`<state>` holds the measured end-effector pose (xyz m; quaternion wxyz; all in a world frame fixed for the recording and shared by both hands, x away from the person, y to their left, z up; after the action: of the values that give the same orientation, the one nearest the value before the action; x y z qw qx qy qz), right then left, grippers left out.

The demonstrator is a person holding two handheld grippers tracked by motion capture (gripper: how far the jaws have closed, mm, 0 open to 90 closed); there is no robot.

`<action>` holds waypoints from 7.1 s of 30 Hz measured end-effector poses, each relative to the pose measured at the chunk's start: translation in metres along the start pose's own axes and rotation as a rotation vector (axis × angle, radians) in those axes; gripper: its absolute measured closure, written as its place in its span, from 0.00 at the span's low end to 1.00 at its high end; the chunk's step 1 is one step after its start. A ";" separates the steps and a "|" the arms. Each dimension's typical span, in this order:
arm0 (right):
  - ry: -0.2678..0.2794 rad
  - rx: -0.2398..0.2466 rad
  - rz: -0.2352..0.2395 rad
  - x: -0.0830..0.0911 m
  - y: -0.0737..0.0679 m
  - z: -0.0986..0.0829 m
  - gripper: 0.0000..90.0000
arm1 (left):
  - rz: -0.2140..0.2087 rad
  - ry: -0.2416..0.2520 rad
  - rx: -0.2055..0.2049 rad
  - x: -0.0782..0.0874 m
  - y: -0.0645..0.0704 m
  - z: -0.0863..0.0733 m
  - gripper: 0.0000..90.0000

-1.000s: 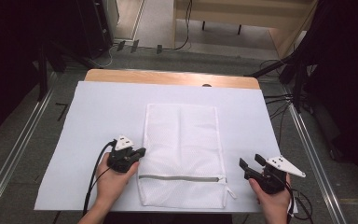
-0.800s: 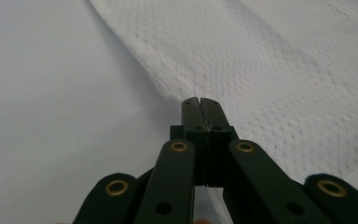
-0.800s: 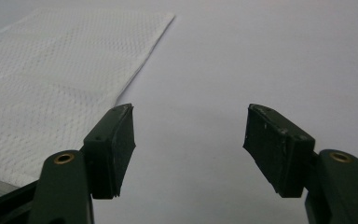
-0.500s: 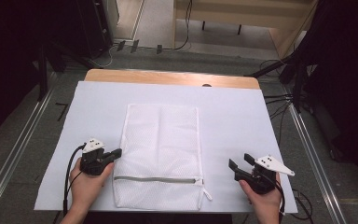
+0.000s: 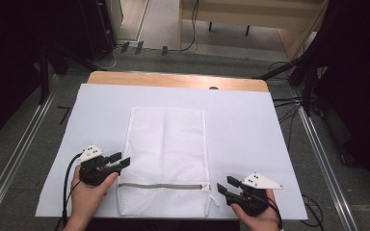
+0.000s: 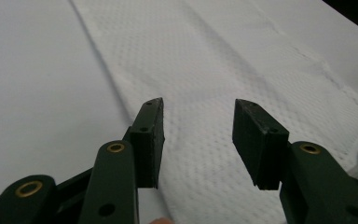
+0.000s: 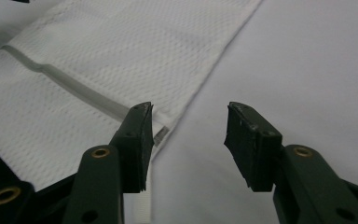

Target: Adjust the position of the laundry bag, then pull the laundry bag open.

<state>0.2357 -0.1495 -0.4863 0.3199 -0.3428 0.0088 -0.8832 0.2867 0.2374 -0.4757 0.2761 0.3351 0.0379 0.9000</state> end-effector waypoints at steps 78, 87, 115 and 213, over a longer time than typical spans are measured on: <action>0.002 0.205 0.001 -0.024 -0.050 0.009 0.98 | -0.459 -0.215 -0.087 -0.075 0.169 -0.001 0.73; -0.006 0.222 -0.001 -0.026 -0.053 0.008 0.98 | -0.417 -0.199 -0.062 -0.074 0.166 0.001 0.83; -0.002 0.253 0.002 -0.025 -0.056 0.008 0.98 | -0.440 -0.226 -0.002 -0.076 0.155 -0.002 0.95; 0.052 0.058 -0.119 -0.009 0.006 0.015 0.19 | -0.108 0.143 0.062 0.058 -0.024 -0.020 0.14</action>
<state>0.2531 -0.1457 -0.4815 0.2762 -0.3102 -0.0288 -0.9092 0.2491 0.2902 -0.4632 0.3103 0.2760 0.1036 0.9038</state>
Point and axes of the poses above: each handheld gripper's, and its own axes: x roughly backward along the jaws, z roughly out of its top, y roughly to its right, the point moved 5 cm from there along -x, roughly forward along the jaws, and after that the axes turned 2 degrees about -y, right-handed, at the moved point
